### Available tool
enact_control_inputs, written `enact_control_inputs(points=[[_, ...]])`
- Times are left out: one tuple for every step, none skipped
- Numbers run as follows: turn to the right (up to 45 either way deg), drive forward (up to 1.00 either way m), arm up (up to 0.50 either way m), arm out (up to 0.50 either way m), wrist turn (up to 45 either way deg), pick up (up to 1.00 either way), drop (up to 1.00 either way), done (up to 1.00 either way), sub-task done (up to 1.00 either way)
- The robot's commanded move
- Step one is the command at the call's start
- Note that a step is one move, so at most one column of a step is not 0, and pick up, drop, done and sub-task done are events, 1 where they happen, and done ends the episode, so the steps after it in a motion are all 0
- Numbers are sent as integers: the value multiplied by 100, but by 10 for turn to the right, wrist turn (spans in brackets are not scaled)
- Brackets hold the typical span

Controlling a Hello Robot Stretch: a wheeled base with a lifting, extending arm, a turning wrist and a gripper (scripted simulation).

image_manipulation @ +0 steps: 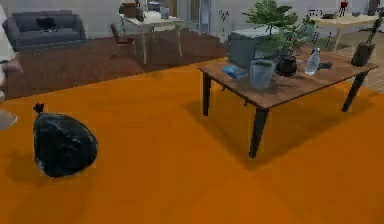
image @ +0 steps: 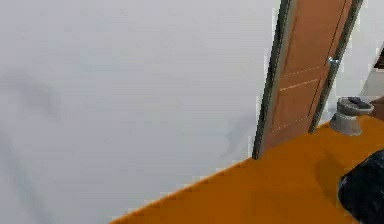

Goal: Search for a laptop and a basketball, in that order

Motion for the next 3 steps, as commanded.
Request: enact_control_inputs(points=[[450,0,0,0,0,0,0,0,0],[330,0,0,0,0,0,0,0,0],[0,100,0,0,0,0,0,0,0]])
